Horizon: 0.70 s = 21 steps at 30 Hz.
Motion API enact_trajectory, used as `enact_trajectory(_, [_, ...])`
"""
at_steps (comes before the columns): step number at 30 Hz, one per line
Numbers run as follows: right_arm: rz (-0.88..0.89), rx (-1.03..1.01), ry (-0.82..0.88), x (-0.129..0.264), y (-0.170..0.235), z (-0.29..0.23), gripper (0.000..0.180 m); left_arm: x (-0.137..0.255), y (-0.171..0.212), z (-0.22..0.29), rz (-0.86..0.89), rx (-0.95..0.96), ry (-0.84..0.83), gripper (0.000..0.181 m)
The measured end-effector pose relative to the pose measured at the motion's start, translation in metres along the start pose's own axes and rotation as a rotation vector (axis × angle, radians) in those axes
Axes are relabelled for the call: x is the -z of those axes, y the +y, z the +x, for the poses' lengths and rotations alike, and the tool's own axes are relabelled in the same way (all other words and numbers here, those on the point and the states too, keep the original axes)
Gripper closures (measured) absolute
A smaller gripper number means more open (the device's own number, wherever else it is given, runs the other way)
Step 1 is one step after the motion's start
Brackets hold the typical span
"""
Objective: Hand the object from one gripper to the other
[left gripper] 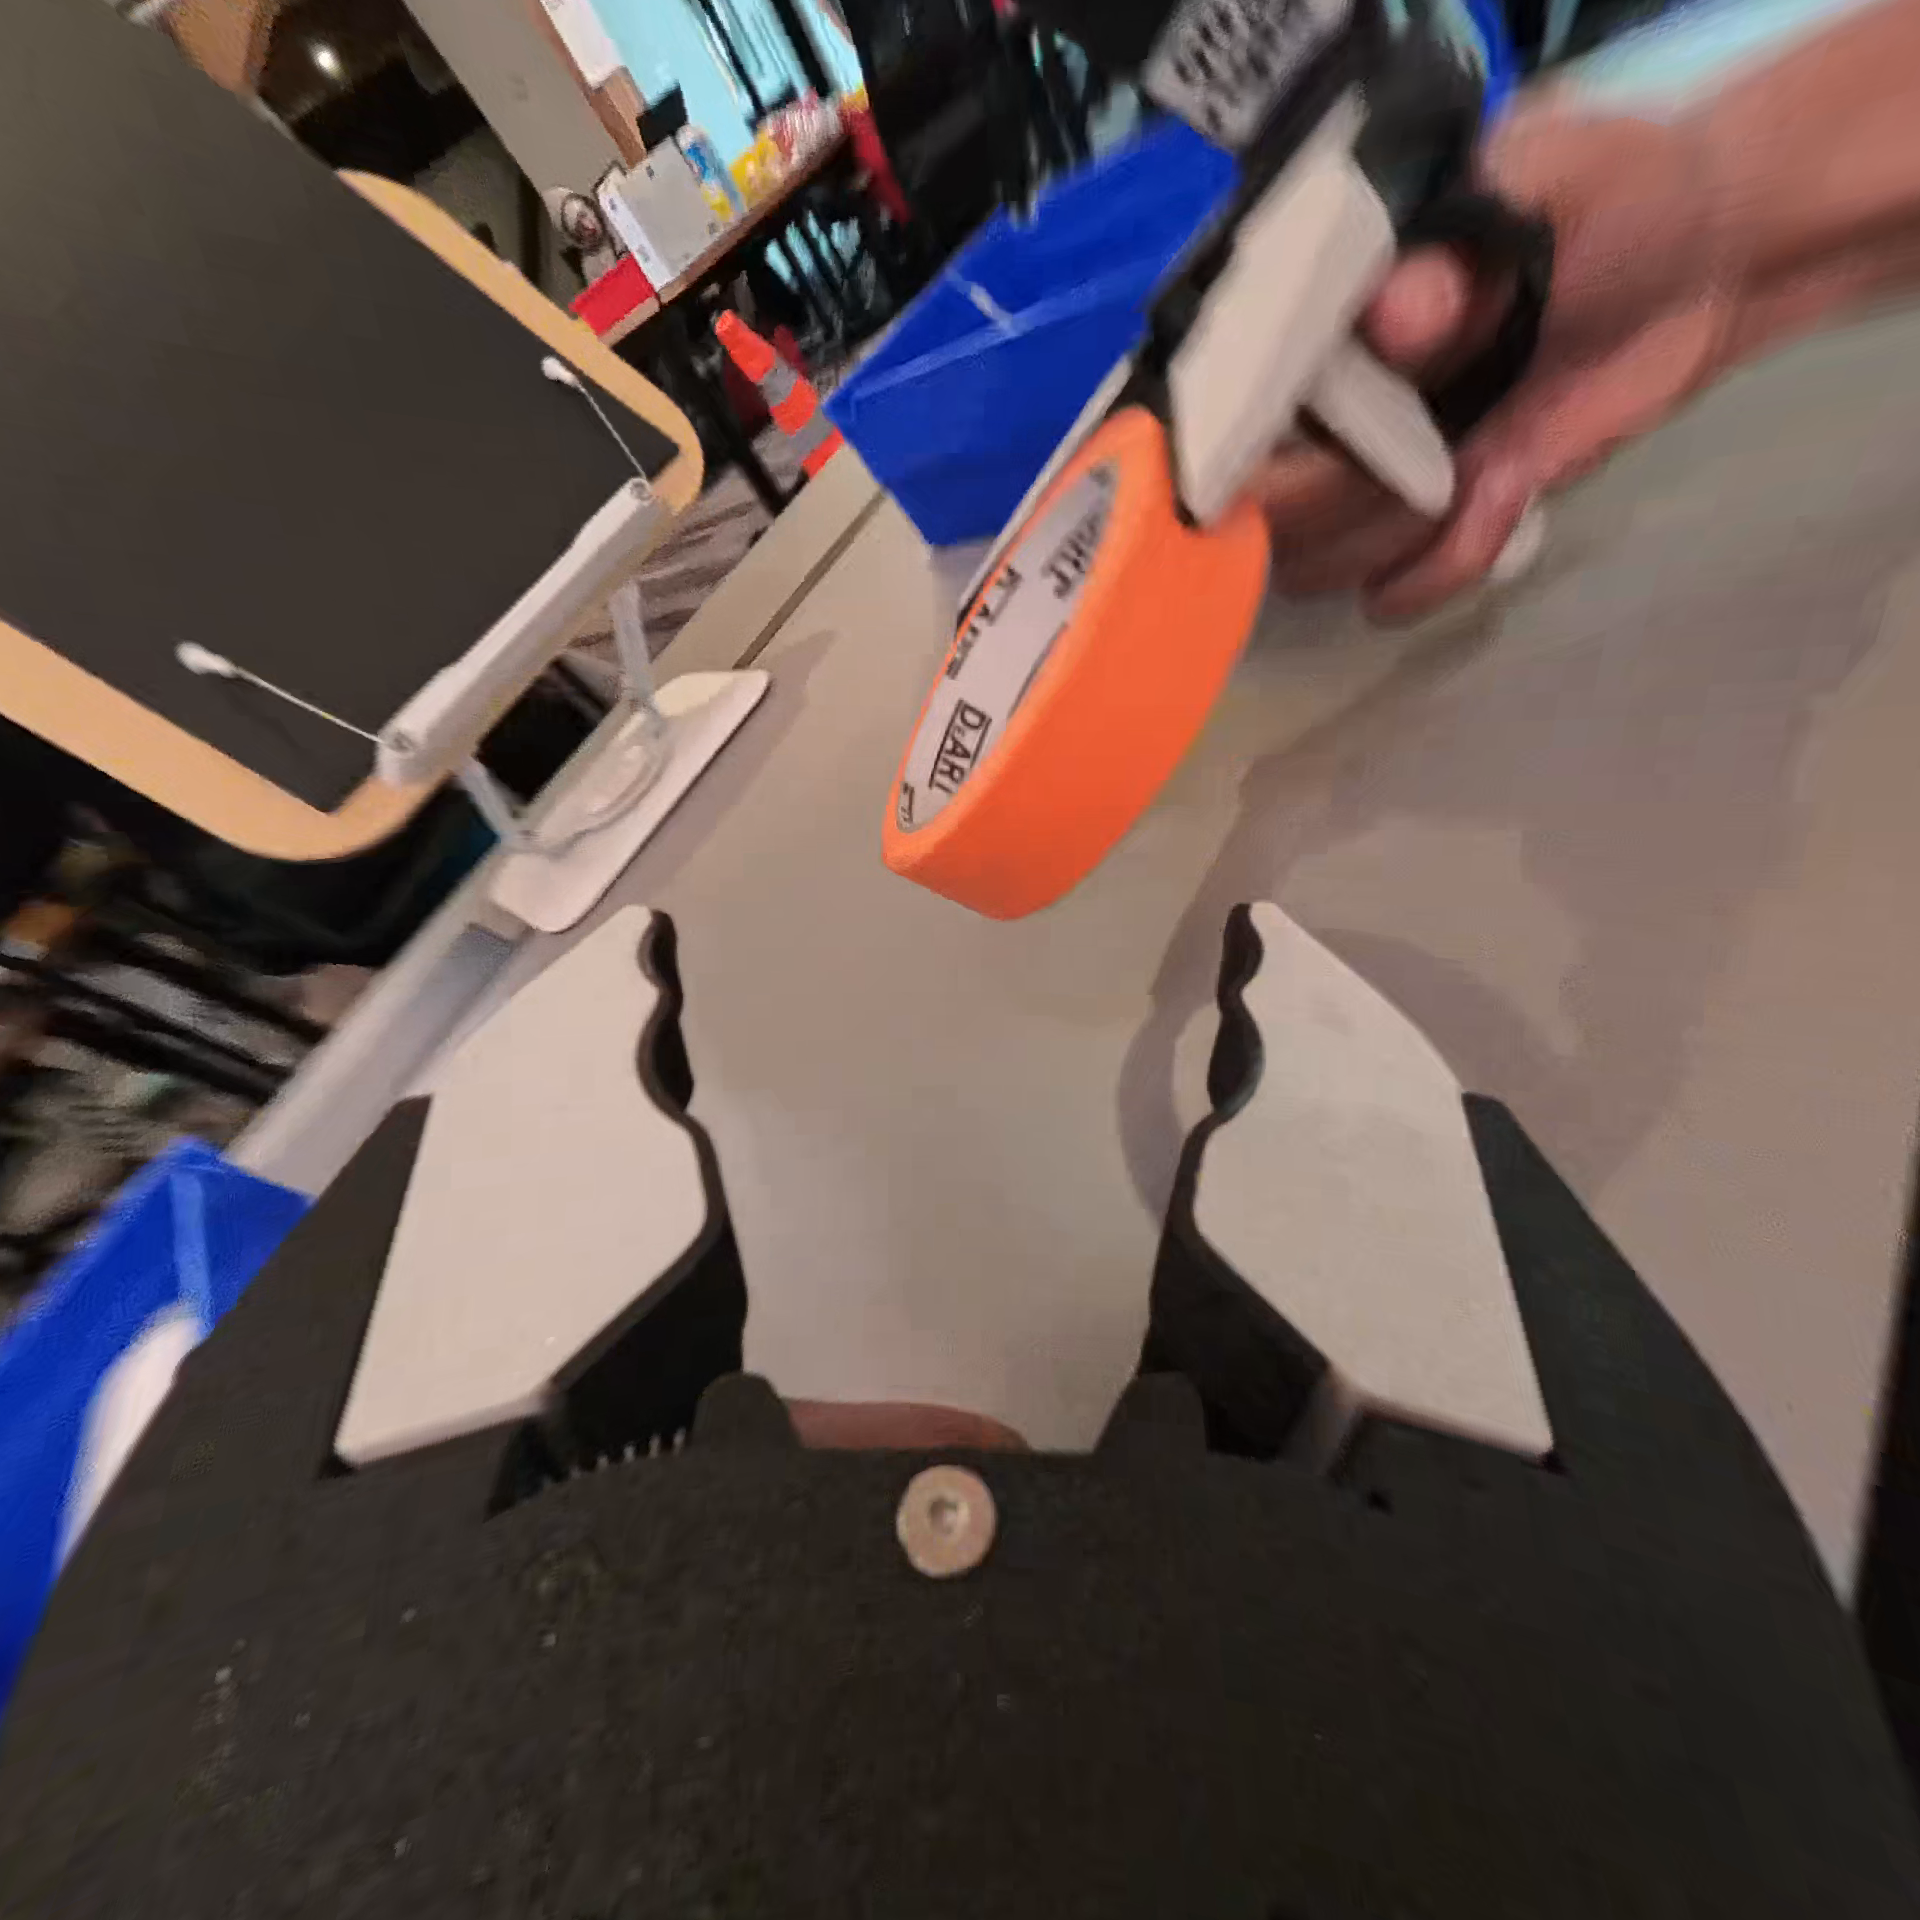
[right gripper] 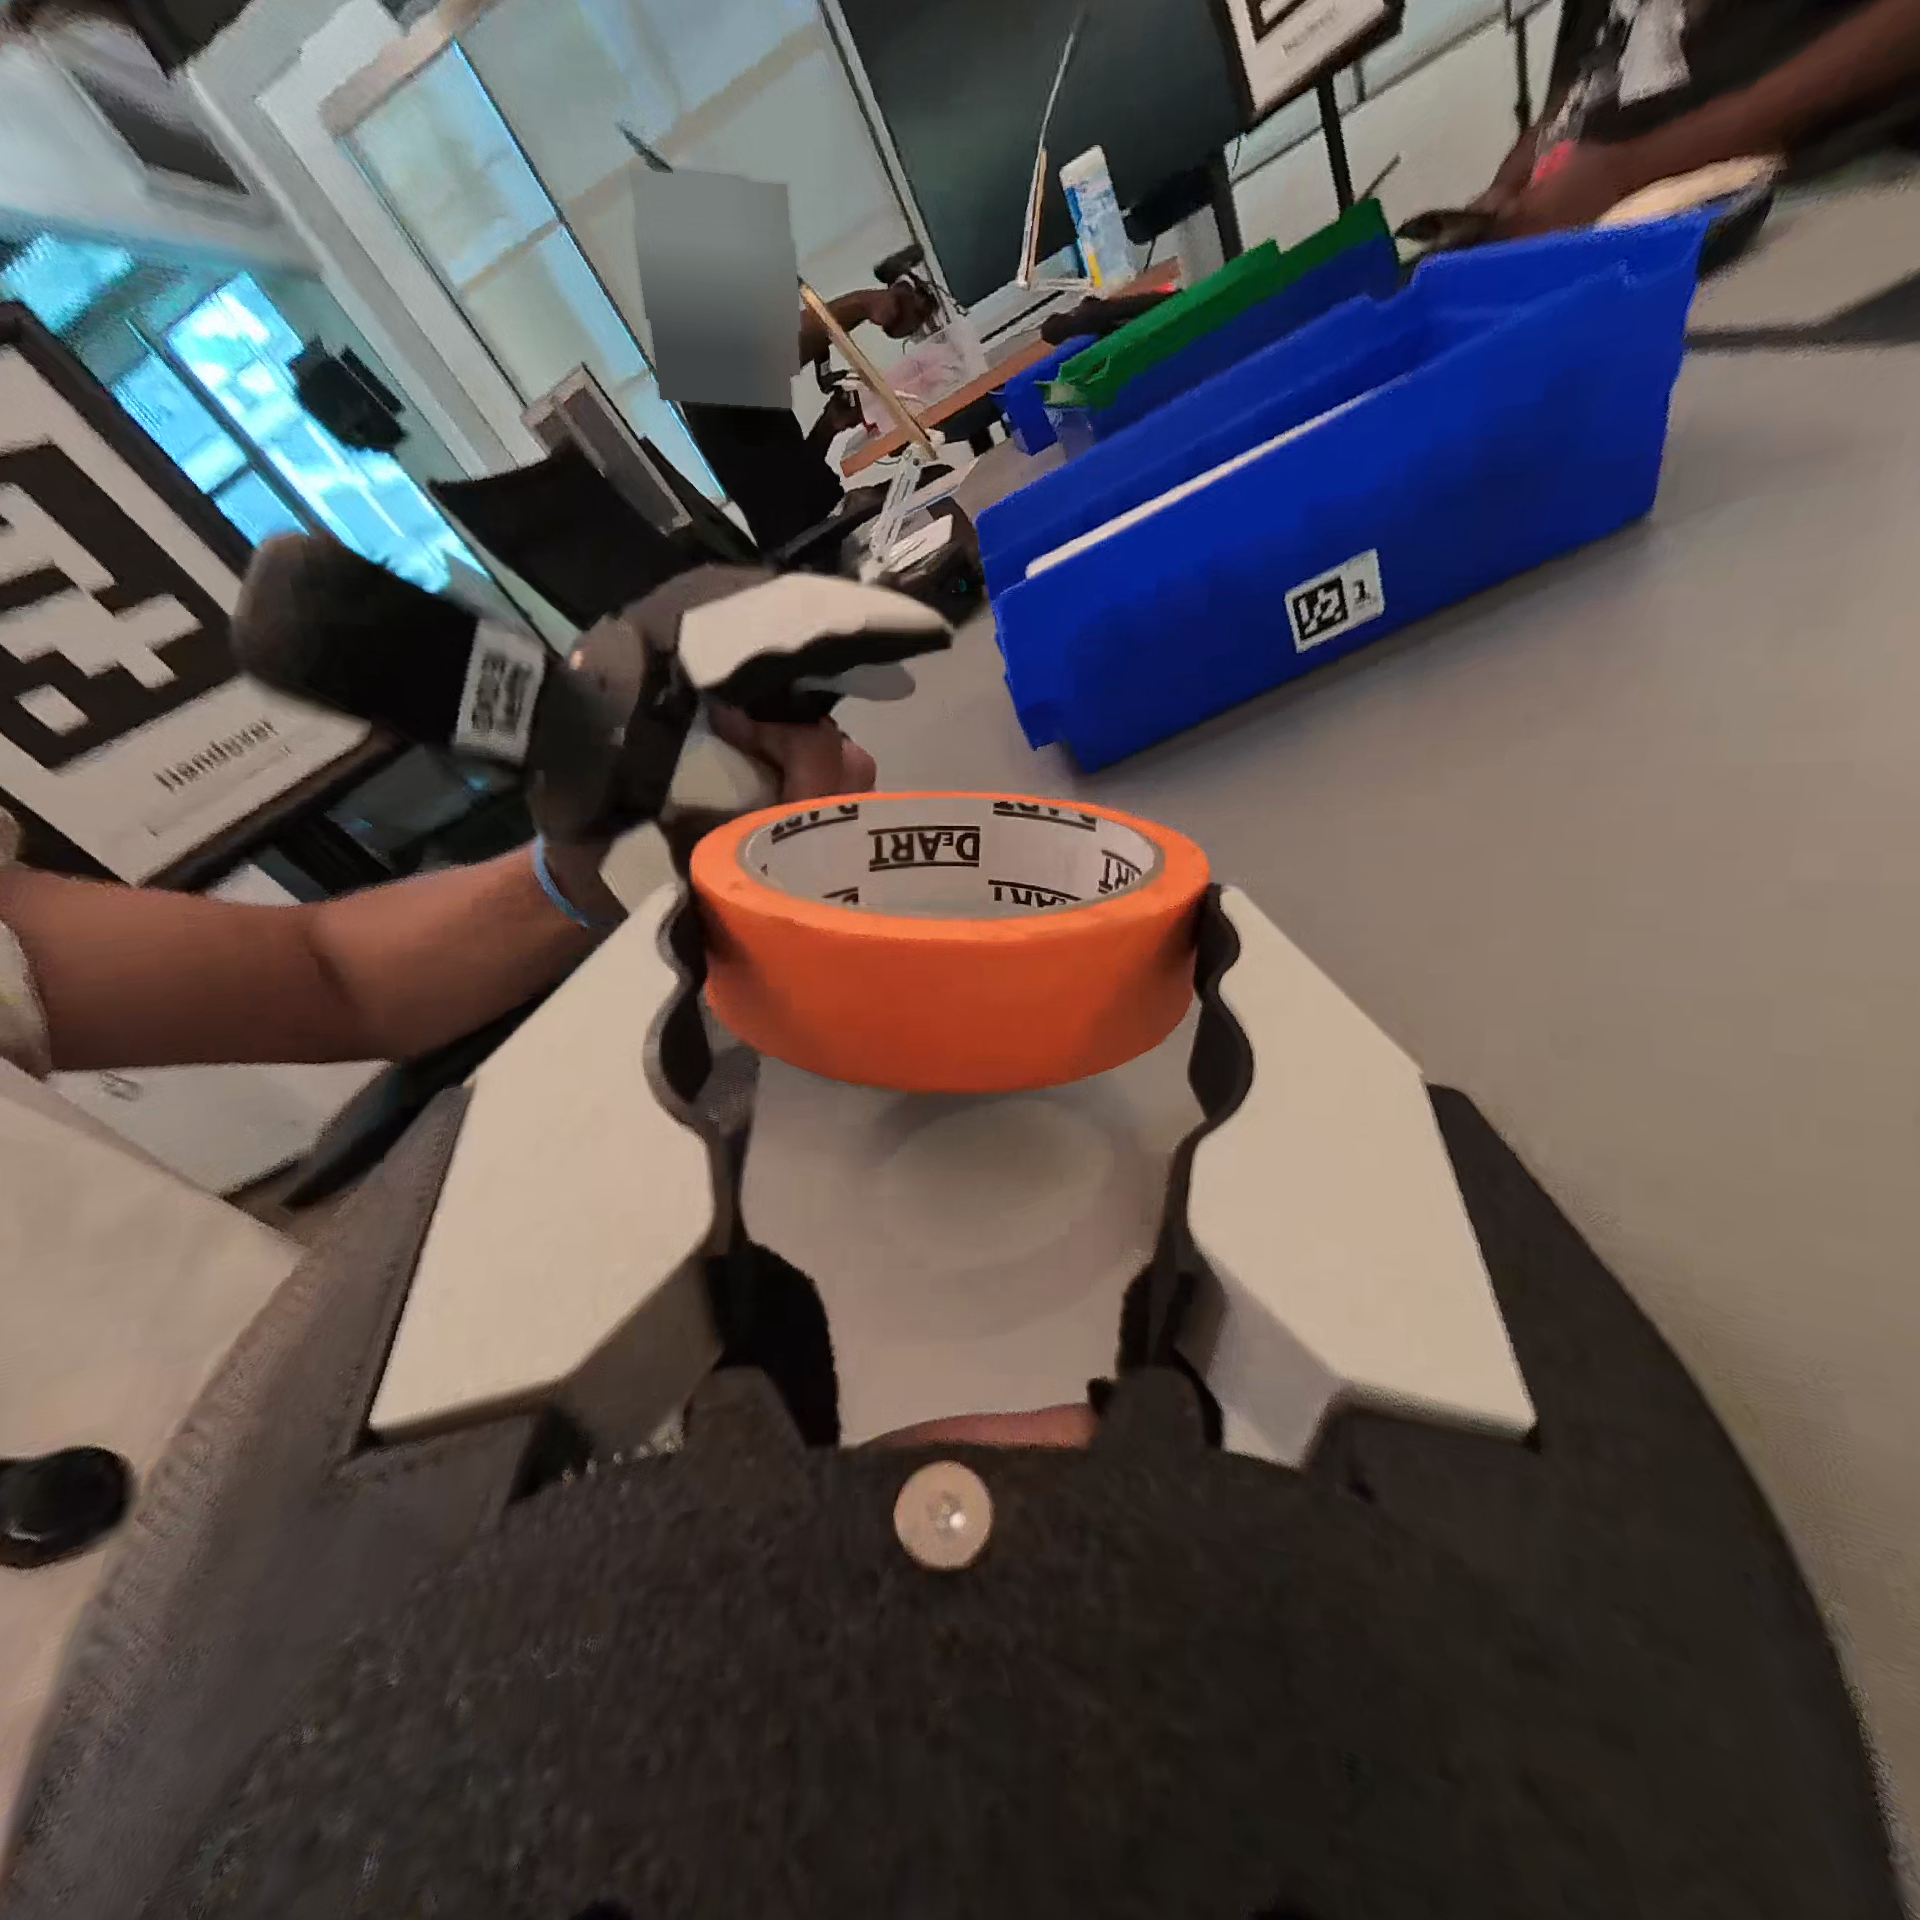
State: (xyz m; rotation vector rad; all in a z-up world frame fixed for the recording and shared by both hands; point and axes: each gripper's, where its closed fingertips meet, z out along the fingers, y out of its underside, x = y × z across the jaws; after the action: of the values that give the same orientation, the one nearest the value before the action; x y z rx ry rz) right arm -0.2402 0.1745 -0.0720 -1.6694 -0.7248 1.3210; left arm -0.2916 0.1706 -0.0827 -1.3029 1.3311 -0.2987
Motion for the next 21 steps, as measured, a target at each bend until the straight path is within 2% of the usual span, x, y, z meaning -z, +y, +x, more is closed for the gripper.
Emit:
enact_trajectory(3, [0.05,-0.176,-0.043,0.001,-0.005,0.0,0.085,-0.008,0.005,0.018,-0.094,-0.217,-0.026,0.084])
enact_trajectory(8, [-0.012,-0.349,-0.178,-0.005,0.011,-0.017,0.086,-0.01,-0.013,0.023,-0.002,-0.249,-0.076,0.106])
enact_trajectory(9, [-0.019,-0.38,-0.198,-0.006,0.012,-0.019,0.085,-0.009,-0.016,0.024,0.016,-0.249,-0.075,0.117])
enact_trajectory(11, [-0.047,-0.418,-0.249,-0.007,0.019,-0.025,0.085,-0.005,-0.021,0.027,0.054,-0.249,-0.048,0.151])
enact_trajectory(12, [-0.048,-0.423,-0.255,-0.007,0.02,-0.025,0.085,-0.004,-0.021,0.027,0.054,-0.234,-0.029,0.152])
enact_trajectory(14, [-0.029,-0.377,-0.238,-0.006,0.018,-0.024,0.085,-0.005,-0.019,0.022,0.034,-0.197,-0.029,0.153])
enact_trajectory(17, [0.012,-0.189,-0.172,0.002,0.009,-0.02,0.085,-0.005,-0.016,0.011,0.04,-0.137,-0.052,0.153])
enact_trajectory(21, [0.068,0.194,0.123,0.018,-0.001,0.012,0.09,-0.006,-0.004,-0.006,0.018,-0.017,-0.071,0.153])
